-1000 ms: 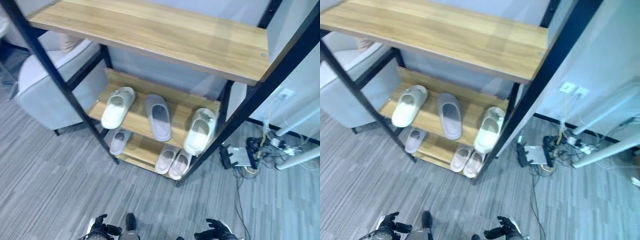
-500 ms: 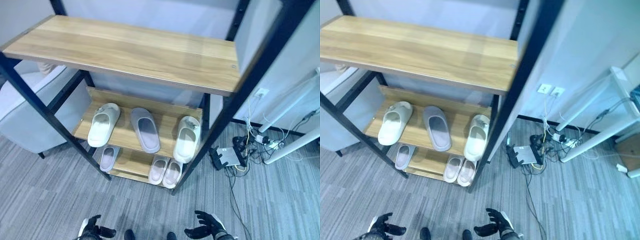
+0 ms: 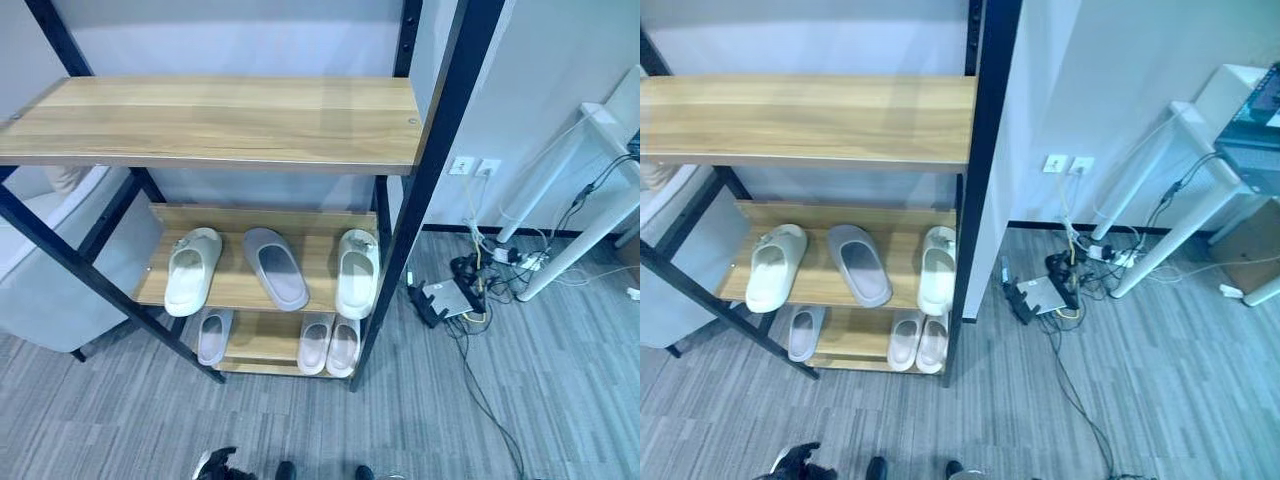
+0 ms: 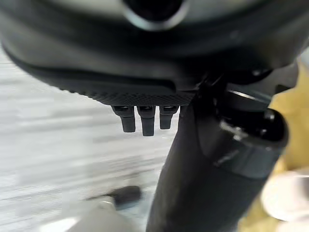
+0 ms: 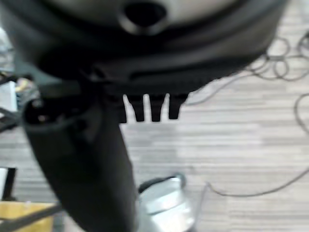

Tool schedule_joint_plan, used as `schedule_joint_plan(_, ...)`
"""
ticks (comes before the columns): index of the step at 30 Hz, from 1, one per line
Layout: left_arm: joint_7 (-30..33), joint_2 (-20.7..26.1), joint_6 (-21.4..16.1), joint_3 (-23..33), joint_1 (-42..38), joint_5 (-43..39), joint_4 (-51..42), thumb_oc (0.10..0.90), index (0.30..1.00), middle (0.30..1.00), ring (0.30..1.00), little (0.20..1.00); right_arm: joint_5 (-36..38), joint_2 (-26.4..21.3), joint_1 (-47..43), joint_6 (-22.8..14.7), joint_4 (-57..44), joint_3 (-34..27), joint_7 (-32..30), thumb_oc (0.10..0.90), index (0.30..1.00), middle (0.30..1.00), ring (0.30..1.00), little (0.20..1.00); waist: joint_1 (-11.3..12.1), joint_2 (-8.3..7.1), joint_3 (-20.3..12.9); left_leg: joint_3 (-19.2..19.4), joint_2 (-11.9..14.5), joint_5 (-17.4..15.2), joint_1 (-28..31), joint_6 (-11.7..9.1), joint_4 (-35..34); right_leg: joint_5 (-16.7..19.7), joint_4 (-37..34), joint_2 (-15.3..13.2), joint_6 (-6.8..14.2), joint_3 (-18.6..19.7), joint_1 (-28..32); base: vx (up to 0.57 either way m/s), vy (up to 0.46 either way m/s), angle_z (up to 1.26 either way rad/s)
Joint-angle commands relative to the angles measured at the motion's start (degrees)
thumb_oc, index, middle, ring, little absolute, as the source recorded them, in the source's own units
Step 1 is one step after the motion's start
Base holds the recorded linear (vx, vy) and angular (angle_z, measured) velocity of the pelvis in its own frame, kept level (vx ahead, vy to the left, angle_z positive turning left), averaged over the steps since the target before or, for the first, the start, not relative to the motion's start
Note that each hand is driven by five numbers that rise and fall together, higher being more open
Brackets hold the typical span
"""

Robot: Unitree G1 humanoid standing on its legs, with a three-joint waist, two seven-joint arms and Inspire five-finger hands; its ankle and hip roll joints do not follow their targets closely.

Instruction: Arrange the slippers neatly on the shoe rack.

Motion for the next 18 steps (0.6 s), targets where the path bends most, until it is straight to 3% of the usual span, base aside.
schedule_joint_plan(1, 0.35, -2.46, -2.01, 0.42, -1.86, 0.69, -1.41, 0.800, 0.900, 0.900, 0.900, 0.900, 1.10, -3.65, 0.15, -0.44, -0.02, -1.49, -1.36, 0.800, 0.900, 0.900, 0.900, 0.900, -0.21, -1.94, 2.54, 10.54, -1.00, -5.76, -3.09, 3.84, 9.93, 5.41, -8.06, -1.10, 1.90, -4.01, 3.43, -0.02, 0.102, 0.87)
schedule_joint_plan(3, 0.19, -2.47, -1.68, 1.31, -1.56, 0.23, -0.39, 0.800, 0.900, 0.900, 0.900, 0.900, 1.22, -3.90, -0.09, -0.56, -0.06, -1.65, -1.05, 0.800, 0.900, 0.900, 0.900, 0.900, -0.26, -2.27, 2.45, 10.17, 0.23, -5.64, -3.51, 3.38, 10.72, 5.08, -7.74, -2.01, 2.18, -4.90, 3.63, 0.03, 0.130, 0.70)
schedule_joint_plan(5, 0.46, -2.78, -1.29, 4.42, -0.15, -2.31, 1.51, 0.800, 0.900, 0.900, 0.900, 0.900, -0.49, -4.32, -0.26, -0.19, 0.05, -1.42, -0.63, 0.800, 0.900, 0.900, 0.900, 0.900, 0.28, -2.55, 1.38, 8.90, 5.71, -4.51, -1.00, 2.38, 7.07, 3.07, -6.45, -4.42, 2.97, -7.52, 3.74, 0.13, 0.305, 0.48)
schedule_joint_plan(6, 1.30, -2.78, -1.10, 4.91, 0.13, -2.21, 1.75, 0.800, 0.900, 0.900, 0.900, 0.900, -1.39, -4.49, -0.18, 0.21, 0.08, -1.61, -0.47, 0.800, 0.900, 0.900, 0.900, 0.900, 0.66, -2.51, 1.01, 7.98, 10.15, -1.35, -0.54, 1.36, 3.30, 1.78, -5.27, -5.64, 3.67, -9.26, 4.16, 0.13, 0.276, 0.54)
schedule_joint_plan(8, 1.31, -2.78, -1.10, 4.91, 0.14, -2.20, 1.74, 0.800, 0.900, 0.900, 0.900, 0.900, -1.40, -4.49, -0.18, 0.21, 0.07, -1.61, -0.47, 0.800, 0.900, 0.900, 0.900, 0.900, 0.58, -2.53, 1.11, 7.91, 10.13, -1.29, -0.38, 1.33, 3.17, 1.70, -5.23, -5.66, 3.66, -9.35, 4.30, 0.09, 0.222, 0.74)
schedule_joint_plan(9, 2.39, -1.99, -1.09, 4.76, 0.16, -0.74, 1.79, 0.800, 0.900, 0.900, 0.900, 0.900, -1.26, -4.54, -0.35, 0.34, -0.06, -1.98, -0.69, 0.800, 0.900, 0.900, 0.900, 0.900, 1.60, -2.98, 1.29, 6.36, 14.43, 3.04, -2.84, -0.31, 0.97, 1.28, -5.29, -7.43, 4.79, -10.59, 5.57, 0.15, 0.399, 0.72)
schedule_joint_plan(10, 2.90, -1.79, -1.25, 4.74, 0.13, -0.46, 1.93, 0.800, 0.900, 0.900, 0.900, 0.900, -1.22, -4.54, -0.50, 0.19, -0.42, -2.02, -0.81, 0.800, 0.900, 0.900, 0.900, 0.900, 1.98, -3.18, 1.36, 5.65, 15.40, 4.06, -3.51, -0.98, -0.03, 1.26, -5.71, -8.21, 5.29, -10.76, 6.28, 0.20, 0.534, 0.81)
schedule_joint_plan(12, 3.37, -1.25, -1.41, 5.71, 0.47, 0.03, 2.40, 0.800, 0.900, 0.900, 0.900, 0.900, -0.84, -4.25, -0.69, -0.35, -1.45, -2.33, -0.34, 0.800, 0.900, 0.900, 0.900, 0.900, 2.34, -3.36, 0.76, 6.30, 16.02, 3.57, -2.89, -2.22, -2.21, 1.96, -7.94, -9.91, 6.31, -11.28, 8.08, 0.18, 0.437, 0.39)
schedule_joint_plan(14, 3.44, 0.15, -1.96, 6.66, 0.55, 0.04, 2.84, 0.800, 0.900, 0.900, 0.900, 0.900, 2.25, -3.46, -0.81, -1.27, -2.73, -4.39, 0.69, 0.800, 0.900, 0.900, 0.900, 0.900, 2.70, -4.70, 0.00, 5.35, 12.75, 0.53, -4.43, -3.28, 0.39, 6.84, -11.77, -14.31, 8.22, -11.32, 8.44, 0.23, 0.522, -0.11)
schedule_joint_plan(16, 3.77, 1.01, -2.16, 6.96, 0.55, 0.09, 2.80, 0.800, 0.900, 0.900, 0.900, 0.900, 4.47, -2.98, -0.93, -1.74, -3.48, -5.36, 1.42, 0.800, 0.900, 0.900, 0.900, 0.900, 2.80, -5.47, -0.22, 6.03, 11.85, -0.83, -4.38, -3.00, 0.75, 8.53, -13.41, -15.61, 8.81, -11.17, 8.37, 0.14, 0.402, -0.10)
schedule_joint_plan(17, 4.60, 2.35, -2.94, 7.27, -0.07, 0.45, 2.36, 0.800, 0.900, 0.900, 0.900, 0.900, 6.58, -2.51, -2.03, -2.25, -4.63, -6.10, 1.26, 0.800, 0.900, 0.900, 0.900, 0.900, 2.98, -6.32, -0.03, 7.79, 10.28, -2.70, -4.88, -2.32, 1.97, 13.65, -14.12, -18.31, 9.88, -11.34, 6.09, 0.08, 0.362, -0.02)
schedule_joint_plan(18, 4.60, 2.37, -2.95, 7.27, -0.08, 0.45, 2.38, 0.800, 0.900, 0.900, 0.900, 0.900, 6.58, -2.48, -2.03, -2.25, -4.63, -6.11, 1.25, 0.800, 0.900, 0.900, 0.900, 0.900, 3.09, -6.40, -0.11, 7.93, 10.23, -2.79, -4.99, -2.27, 2.11, 13.71, -14.17, -18.38, 9.94, -11.19, 5.95, 0.01, 0.340, -0.21)
